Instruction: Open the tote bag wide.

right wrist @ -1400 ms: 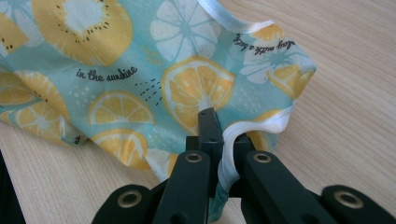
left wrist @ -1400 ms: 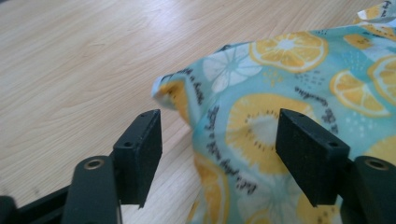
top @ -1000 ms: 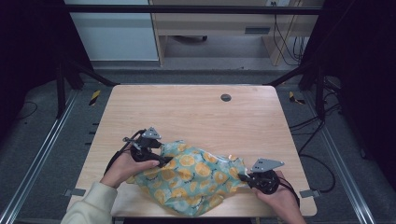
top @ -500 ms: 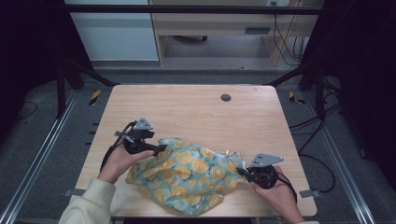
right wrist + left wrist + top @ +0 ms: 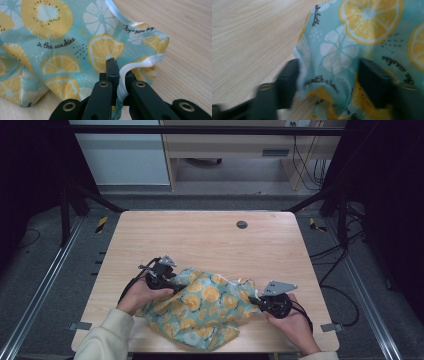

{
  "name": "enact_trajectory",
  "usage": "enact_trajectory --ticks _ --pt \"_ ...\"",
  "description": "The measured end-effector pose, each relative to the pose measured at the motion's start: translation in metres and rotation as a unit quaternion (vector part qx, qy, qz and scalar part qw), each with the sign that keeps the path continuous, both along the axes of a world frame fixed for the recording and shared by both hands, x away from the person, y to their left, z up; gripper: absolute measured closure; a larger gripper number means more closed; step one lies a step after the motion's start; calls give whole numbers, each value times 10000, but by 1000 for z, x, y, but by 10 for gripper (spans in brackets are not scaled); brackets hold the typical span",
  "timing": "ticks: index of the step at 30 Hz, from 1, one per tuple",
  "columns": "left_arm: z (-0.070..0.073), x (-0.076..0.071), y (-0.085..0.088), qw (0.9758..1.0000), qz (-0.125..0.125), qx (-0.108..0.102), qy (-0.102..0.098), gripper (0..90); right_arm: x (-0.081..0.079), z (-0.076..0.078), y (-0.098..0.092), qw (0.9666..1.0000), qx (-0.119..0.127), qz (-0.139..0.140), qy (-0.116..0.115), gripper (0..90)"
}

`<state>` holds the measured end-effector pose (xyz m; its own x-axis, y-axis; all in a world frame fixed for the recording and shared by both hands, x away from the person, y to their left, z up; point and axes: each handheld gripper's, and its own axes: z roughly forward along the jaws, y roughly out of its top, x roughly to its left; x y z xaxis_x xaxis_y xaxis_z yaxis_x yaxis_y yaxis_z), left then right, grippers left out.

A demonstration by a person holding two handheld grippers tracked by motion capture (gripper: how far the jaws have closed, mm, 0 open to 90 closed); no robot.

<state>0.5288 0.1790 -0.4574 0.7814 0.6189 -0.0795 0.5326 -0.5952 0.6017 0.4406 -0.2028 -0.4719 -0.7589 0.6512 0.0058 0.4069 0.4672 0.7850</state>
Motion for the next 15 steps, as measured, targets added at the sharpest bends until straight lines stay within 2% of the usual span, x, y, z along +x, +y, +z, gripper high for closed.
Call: enact_trajectory --ticks 2,4,6,8,10,13,15 --pt "0 -3 1 9999 28 104 -74 564 2 1 1 10000 42 -11 -29 900" --pt "0 -5 2 9999 -34 76 -115 719 3 2 2 10000 75 -34 -43 900" --pt "2 -8 3 9998 -12 69 -211 834 4 4 4 9999 87 -30 -69 900" --pt "7 -12 6 9990 85 100 -429 876 4 6 4 9999 97 -51 -112 900" --pt "14 -18 11 9974 249 40 -676 885 3 10 2 9996 170 -84 -202 900" --pt "29 -27 23 9935 474 -101 -1034 893 1 19 -2 9986 320 -172 -388 900" --pt "40 -34 33 9895 630 -245 -1278 898 -2 29 -6 9970 460 -270 -560 900"
